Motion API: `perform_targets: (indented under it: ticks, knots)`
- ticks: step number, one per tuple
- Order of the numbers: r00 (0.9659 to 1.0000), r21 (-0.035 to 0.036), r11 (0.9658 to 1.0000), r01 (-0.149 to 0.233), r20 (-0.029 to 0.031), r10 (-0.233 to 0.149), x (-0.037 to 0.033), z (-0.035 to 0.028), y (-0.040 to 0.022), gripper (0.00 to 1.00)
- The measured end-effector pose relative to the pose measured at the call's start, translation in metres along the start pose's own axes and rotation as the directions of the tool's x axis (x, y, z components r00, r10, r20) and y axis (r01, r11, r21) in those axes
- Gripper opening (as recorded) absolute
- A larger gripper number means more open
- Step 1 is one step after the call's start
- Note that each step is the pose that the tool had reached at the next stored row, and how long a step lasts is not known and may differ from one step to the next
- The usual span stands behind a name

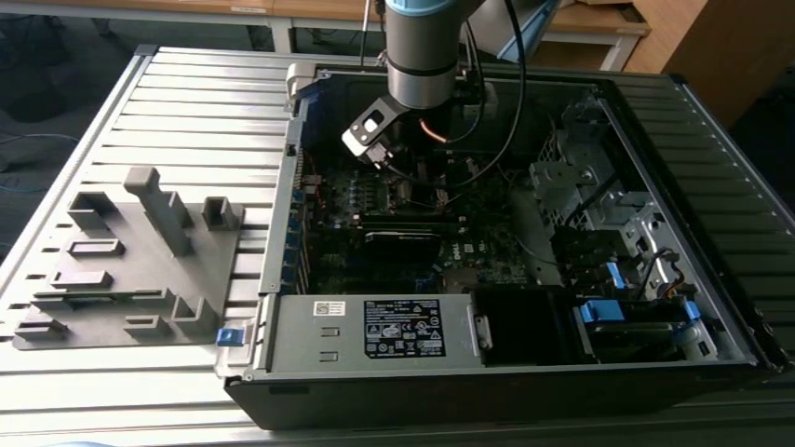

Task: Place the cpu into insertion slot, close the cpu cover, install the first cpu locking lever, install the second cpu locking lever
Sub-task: 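Place the cpu into insertion slot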

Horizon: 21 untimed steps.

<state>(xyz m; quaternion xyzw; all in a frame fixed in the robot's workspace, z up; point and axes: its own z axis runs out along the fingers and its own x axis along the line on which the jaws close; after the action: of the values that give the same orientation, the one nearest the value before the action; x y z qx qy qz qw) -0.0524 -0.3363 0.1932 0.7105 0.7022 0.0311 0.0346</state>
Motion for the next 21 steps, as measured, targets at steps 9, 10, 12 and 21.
perform_targets:
  ticks: [9,10,12,21]
  knots:
    - [1.0000,-0.0001,1.0000,0.000,-0.0001,0.000,0.0000,0.0007,0.0001,0.54]
    - [1.0000,0.0000,1.0000,0.000,0.0000,0.000,0.0000,0.0009,0.0001,0.54]
    - [1.0000,0.0000,1.0000,0.000,0.0001,0.000,0.0000,0.0009,0.0001,0.54]
    - [1.0000,-0.0003,1.0000,0.000,-0.0003,0.000,0.0000,0.0002,0.0002,0.54]
